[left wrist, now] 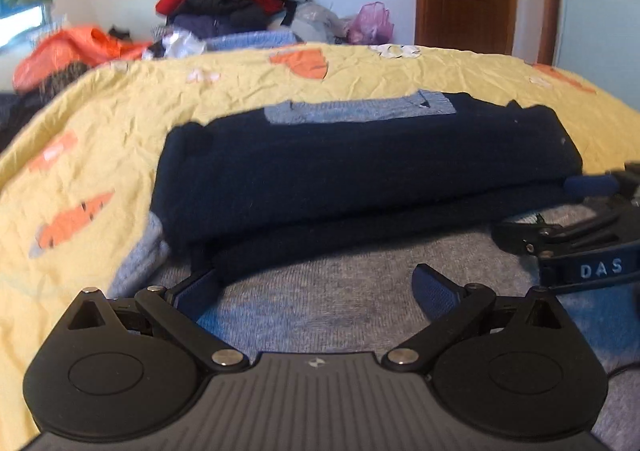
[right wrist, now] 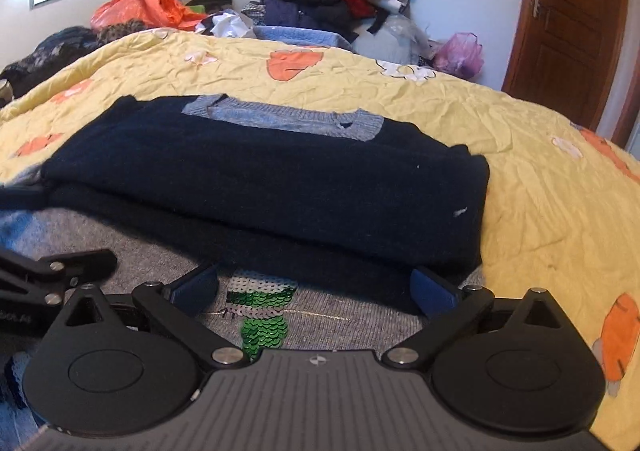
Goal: Fold small clothes
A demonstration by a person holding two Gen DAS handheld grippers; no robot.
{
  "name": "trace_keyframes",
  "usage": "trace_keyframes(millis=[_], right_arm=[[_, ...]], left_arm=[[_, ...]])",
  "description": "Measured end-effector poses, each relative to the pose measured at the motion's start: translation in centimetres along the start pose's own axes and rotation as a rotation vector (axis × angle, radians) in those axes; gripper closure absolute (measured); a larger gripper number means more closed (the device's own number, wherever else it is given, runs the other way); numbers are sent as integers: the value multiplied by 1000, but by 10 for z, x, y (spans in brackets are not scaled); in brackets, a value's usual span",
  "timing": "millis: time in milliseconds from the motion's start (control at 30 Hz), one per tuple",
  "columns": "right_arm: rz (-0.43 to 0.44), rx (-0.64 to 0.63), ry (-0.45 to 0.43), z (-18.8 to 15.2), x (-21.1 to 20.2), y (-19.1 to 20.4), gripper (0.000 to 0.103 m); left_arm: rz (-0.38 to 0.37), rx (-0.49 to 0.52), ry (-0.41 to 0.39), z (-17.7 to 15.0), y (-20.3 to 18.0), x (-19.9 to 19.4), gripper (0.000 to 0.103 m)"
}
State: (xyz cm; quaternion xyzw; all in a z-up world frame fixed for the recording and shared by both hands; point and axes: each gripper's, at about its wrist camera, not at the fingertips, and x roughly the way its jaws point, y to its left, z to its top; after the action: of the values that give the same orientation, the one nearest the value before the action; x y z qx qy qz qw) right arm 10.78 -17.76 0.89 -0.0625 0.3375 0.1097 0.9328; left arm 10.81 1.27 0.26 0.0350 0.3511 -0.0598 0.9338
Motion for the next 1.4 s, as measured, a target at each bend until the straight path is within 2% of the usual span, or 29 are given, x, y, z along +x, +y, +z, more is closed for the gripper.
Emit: trace_keyframes(millis=[133,233,333,467,600,700,867,1033,1400], right_arm=[[-6,19,8,-1,-3,-2,0],[-46,97,42,-10,-18,2,0],[-45,94,4,-30,-34,6,0],[-31,133,-14,-33,-35,-1,0],[-63,107,-4,-30,-33,5,0],[-55,121,-9,-32,-34,2,0],[-63,114,-5,-31,-33,4,0],[-63,115,-6,-32,-34,4,0],[-70,115,0,-33,-35,4,0]], left_arm=[[-4,-8,1,2,2,3,0],[-6,-13,0,1,2,3,0],[-2,-14,-1,1,1,4,0],[2,-12,3,1,0,2,0],[32,-24,50,-6,-1,-14,0],[12,-26,84,-19,-2,-35,0],[4,-30,1,-43,0,-47,0],[27,-36,-2,-41,-4,-46,0],[16,-38,-3,-42,-1,-47,0]])
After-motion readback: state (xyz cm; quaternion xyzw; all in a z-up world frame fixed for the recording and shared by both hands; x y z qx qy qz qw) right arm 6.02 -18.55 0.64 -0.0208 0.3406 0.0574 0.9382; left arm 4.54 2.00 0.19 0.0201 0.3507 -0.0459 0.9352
